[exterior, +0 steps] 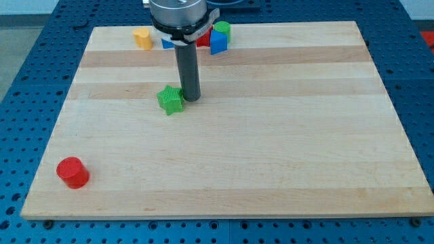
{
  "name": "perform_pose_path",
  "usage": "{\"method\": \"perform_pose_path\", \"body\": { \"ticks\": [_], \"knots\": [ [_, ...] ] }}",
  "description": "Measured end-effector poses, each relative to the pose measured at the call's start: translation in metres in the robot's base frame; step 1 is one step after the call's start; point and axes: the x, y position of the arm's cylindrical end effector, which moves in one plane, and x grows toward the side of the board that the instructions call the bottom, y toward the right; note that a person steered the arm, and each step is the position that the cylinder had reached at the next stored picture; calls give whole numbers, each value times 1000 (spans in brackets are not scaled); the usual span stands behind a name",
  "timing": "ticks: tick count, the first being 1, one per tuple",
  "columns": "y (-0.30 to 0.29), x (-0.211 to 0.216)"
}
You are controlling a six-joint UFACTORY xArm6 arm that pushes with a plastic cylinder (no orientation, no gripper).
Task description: Slide the green star towards the bottom left
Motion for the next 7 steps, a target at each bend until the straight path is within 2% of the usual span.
{"method": "perform_pose_path", "body": {
  "ticks": [2,4,5,7],
  "knots": [
    [-40,6],
    [-51,-29],
    [-62,-13],
    [-62,49]
  ]
}}
